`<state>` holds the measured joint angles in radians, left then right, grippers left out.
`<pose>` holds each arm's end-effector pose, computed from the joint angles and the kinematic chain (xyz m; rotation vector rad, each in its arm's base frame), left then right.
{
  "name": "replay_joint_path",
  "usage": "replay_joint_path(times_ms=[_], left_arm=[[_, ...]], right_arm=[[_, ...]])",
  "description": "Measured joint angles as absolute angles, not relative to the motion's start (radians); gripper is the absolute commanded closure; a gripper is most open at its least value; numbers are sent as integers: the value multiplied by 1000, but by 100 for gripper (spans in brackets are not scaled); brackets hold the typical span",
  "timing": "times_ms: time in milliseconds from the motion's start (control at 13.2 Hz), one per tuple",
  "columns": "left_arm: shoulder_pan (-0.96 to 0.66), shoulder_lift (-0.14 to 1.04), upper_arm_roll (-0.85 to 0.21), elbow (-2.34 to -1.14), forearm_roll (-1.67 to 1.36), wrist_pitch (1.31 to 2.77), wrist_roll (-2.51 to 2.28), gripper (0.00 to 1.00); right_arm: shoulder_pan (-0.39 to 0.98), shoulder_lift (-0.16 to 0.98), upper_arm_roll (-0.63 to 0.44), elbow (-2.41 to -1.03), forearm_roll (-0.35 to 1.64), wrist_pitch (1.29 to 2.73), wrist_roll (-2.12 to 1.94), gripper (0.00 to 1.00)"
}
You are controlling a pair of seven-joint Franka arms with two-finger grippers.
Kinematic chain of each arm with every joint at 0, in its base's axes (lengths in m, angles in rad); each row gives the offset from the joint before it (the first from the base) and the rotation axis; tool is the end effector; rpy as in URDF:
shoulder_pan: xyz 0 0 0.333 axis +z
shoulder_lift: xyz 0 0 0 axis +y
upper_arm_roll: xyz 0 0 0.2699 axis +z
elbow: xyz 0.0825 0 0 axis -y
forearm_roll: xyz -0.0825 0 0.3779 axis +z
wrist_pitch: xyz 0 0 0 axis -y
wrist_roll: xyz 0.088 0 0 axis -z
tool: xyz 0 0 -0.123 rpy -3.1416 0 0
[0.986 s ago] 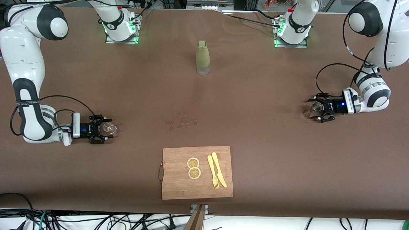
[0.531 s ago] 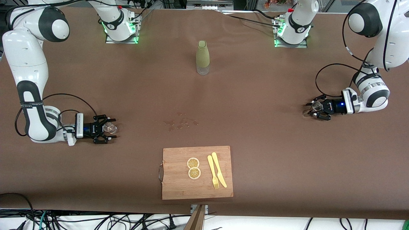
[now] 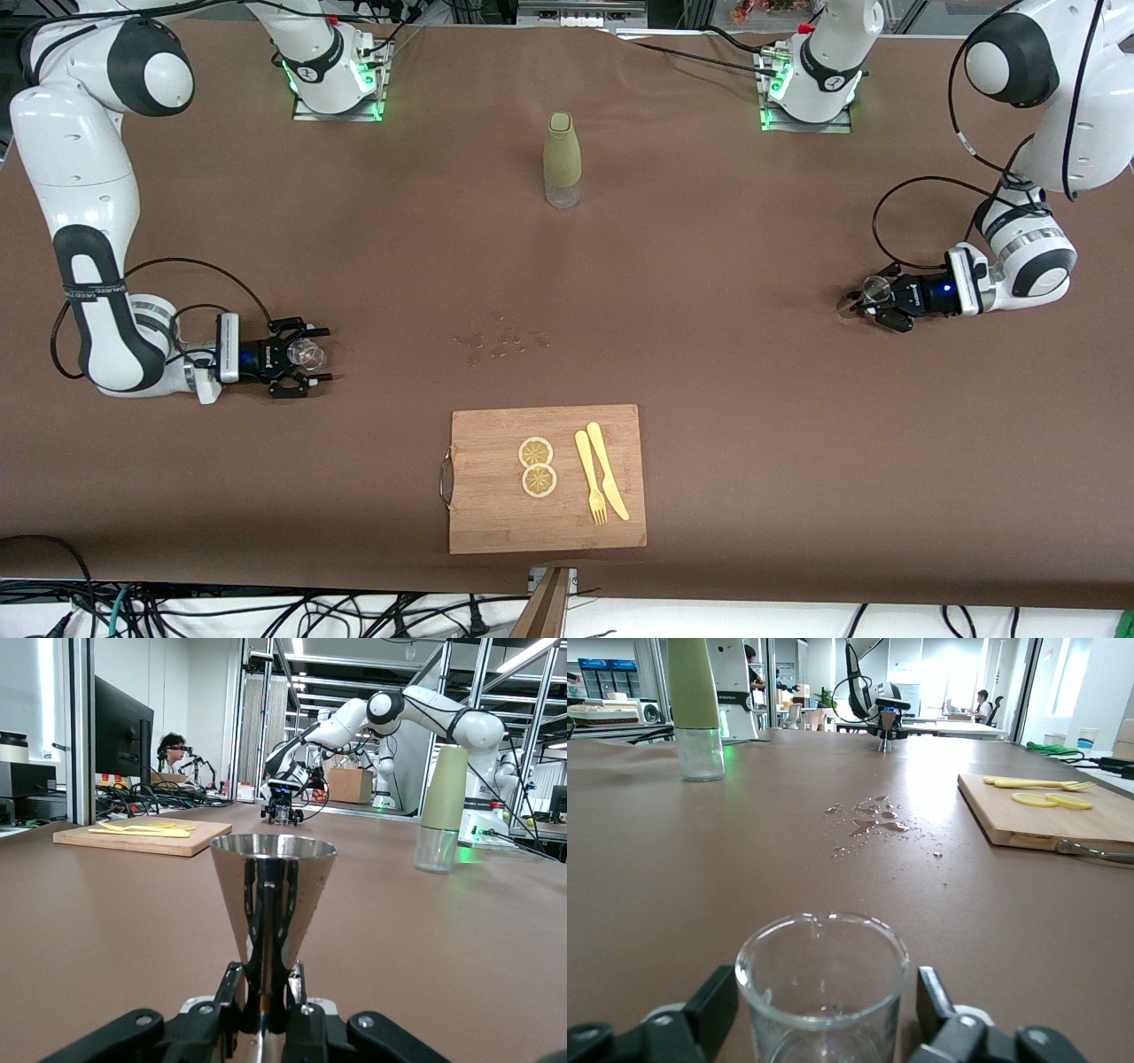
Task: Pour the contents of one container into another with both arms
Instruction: 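Close the left gripper on the jigger while the right gripper grasps the beaker, then lift the jigger and beaker, bringing both grippers together mid-table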
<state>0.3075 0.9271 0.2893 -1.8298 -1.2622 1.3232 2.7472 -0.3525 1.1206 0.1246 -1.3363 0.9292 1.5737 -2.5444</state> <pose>0.4475 0.1602 0.0289 1.4087 -1.1543 1.1678 0.5950 -0.0442 0.0354 -1.2178 -1.5645 -0.9534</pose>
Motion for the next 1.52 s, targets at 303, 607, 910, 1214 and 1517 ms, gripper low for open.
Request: replay_joint_path(times_ms=[303, 607, 910, 1214, 1517], left_arm=[[303, 929, 288, -1818, -1262, 1320, 2740, 100], [255, 940, 240, -1762, -1306, 1356, 2713, 100], [165, 943, 157, -1752, -1423, 1412, 2703, 100], [49, 942, 117, -1745, -1569, 1482, 2699, 100], [-18, 936, -24, -1733, -1671, 1679, 2659, 100]], right_arm=[[-353, 1121, 125, -1336, 930, 1574, -2544, 66], [-352, 1122, 135, -1338, 937, 1573, -2543, 78], [-352, 1122, 147, -1341, 938, 1573, -2524, 82], [-351, 1107, 174, -1355, 950, 1583, -2484, 82], [-337, 1006, 197, -1441, 972, 1606, -2408, 82]])
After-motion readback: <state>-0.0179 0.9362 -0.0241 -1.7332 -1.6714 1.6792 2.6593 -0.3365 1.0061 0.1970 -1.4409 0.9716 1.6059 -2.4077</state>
